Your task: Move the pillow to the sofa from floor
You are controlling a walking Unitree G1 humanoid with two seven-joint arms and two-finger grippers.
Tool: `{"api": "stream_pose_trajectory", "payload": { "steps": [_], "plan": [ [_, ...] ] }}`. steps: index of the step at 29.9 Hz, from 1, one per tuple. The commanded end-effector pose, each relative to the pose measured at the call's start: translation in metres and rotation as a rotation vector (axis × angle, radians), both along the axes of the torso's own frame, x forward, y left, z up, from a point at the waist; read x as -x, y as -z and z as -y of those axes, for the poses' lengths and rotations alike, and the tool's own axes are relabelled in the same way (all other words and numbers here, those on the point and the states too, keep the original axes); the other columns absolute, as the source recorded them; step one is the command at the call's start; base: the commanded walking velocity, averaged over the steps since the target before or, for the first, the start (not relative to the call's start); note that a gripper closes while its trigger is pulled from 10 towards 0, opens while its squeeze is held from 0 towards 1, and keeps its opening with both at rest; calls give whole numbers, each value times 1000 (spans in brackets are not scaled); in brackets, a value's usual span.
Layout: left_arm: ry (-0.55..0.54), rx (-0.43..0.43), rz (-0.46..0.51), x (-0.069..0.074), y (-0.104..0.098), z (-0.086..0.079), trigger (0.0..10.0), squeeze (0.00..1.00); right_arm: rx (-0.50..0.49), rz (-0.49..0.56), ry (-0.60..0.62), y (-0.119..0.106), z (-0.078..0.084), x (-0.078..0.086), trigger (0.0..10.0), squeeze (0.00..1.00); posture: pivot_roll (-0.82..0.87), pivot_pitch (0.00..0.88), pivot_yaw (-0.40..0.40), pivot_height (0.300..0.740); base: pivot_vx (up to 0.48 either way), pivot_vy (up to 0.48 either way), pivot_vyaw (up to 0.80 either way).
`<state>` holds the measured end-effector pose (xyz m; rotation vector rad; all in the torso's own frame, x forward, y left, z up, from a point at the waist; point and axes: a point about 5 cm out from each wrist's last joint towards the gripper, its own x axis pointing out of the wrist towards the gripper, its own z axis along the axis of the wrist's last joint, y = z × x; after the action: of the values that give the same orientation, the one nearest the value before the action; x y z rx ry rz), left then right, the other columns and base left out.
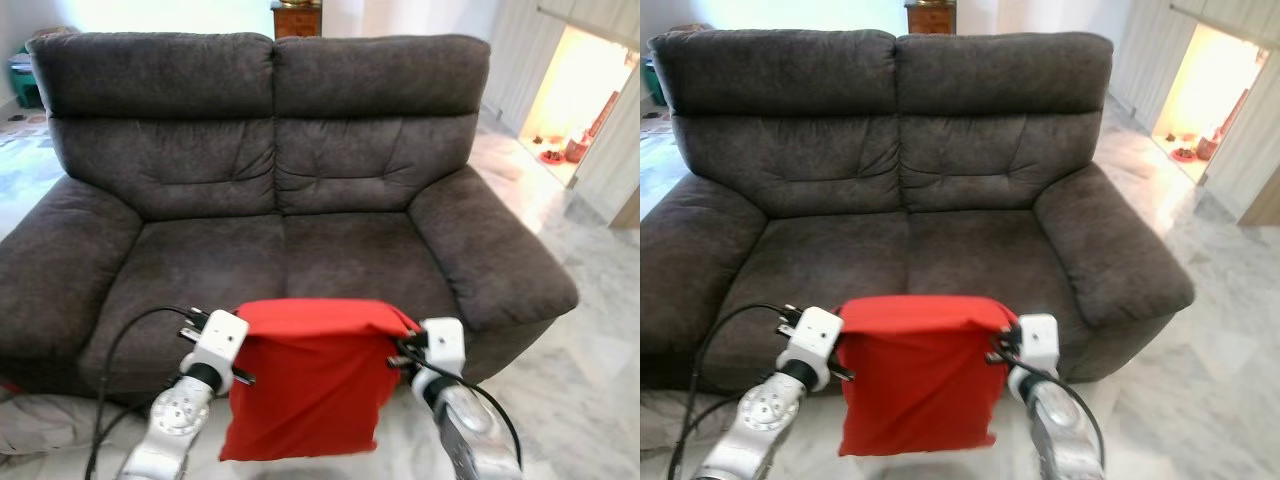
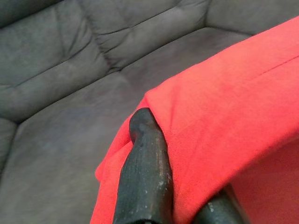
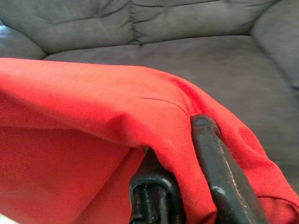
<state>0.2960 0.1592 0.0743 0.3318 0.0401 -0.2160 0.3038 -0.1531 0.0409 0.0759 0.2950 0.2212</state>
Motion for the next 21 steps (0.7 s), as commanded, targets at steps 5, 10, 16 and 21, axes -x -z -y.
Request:
{"api": "stream_pose_trajectory", "payload": {
  "steps": [5,10,16,21],
  "plan": [
    [-70,-7,55,-4,-13,-19,10000,0,-19,99,60,-20,9,-10,10000,0,122,0,1,740,0,-260,0],
    [-78,5,60,-3,-12,-19,10000,0,-23,103,55,-20,9,-11,10000,0,123,0,0,740,0,0,0],
    [-92,26,79,-3,-16,-20,10000,0,-26,107,40,-21,6,-12,10000,0,122,0,1,740,0,0,0],
    [-98,43,94,-5,-20,-23,10000,0,-33,116,31,-22,4,-12,10000,0,122,0,2,740,0,0,0]
  ]
}}
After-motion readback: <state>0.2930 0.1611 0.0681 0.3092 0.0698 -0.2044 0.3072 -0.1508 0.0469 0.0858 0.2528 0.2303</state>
